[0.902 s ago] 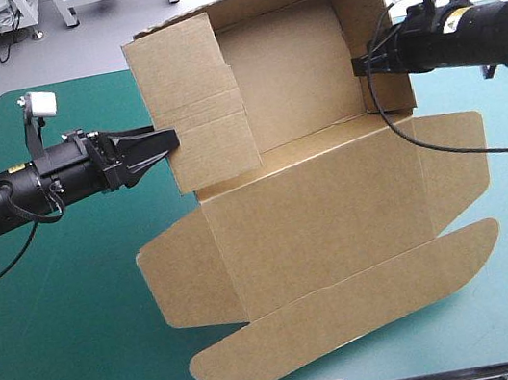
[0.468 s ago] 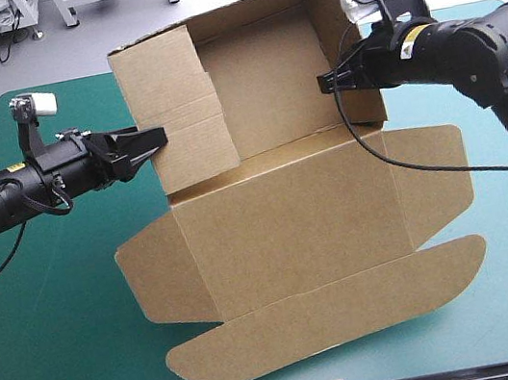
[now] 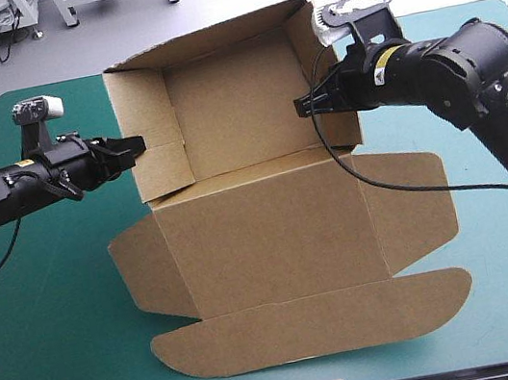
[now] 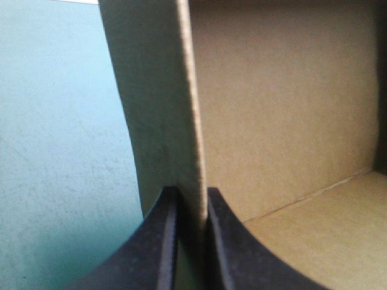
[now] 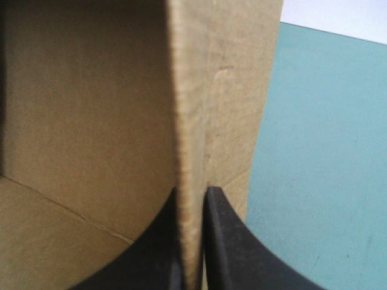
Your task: Fold the box
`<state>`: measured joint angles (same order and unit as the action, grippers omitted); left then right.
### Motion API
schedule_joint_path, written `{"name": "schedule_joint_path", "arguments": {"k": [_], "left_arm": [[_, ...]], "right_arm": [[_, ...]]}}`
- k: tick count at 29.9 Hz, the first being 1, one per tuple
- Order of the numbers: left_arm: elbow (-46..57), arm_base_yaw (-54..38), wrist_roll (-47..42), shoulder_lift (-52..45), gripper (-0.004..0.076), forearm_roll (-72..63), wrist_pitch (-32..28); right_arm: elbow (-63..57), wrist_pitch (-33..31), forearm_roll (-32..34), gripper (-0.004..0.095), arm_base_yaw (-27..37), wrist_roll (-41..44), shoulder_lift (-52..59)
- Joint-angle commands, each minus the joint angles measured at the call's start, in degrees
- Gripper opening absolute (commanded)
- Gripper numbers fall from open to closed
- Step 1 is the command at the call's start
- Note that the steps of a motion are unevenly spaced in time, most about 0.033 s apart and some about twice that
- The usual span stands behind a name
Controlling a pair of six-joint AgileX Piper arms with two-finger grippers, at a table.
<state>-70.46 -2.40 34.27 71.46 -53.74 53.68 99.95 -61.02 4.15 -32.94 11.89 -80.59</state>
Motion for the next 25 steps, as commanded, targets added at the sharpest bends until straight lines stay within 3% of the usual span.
{"name": "schedule_joint_path", "arguments": {"k": [1, 8, 17, 25], "left_arm": [[-2.00, 0.50, -0.25, -1.62, -0.0009, -4.18, -1.07], [-2.00, 0.50, -6.80, -1.17, -0.0009, 6.50, -0.74], [-2.00, 7.25, -11.26, 3.93, -0.0009, 15.08, -0.76], [-2.00, 14.71, -19.42, 12.88, -0.0009, 28.30, -5.34]], "right_arm": [[1.72, -0.70, -5.39, 0.0004, -1.36, 1.43, 1.57], [1.72, -7.84, 0.41, 0.0001, -1.36, 3.46, -5.44], [1.72, -4.51, -5.46, 0.0000, -1.36, 3.22, -20.27], [1.72, 2.86, -11.53, 0.0000, 1.38, 3.22, -25.52]]}}
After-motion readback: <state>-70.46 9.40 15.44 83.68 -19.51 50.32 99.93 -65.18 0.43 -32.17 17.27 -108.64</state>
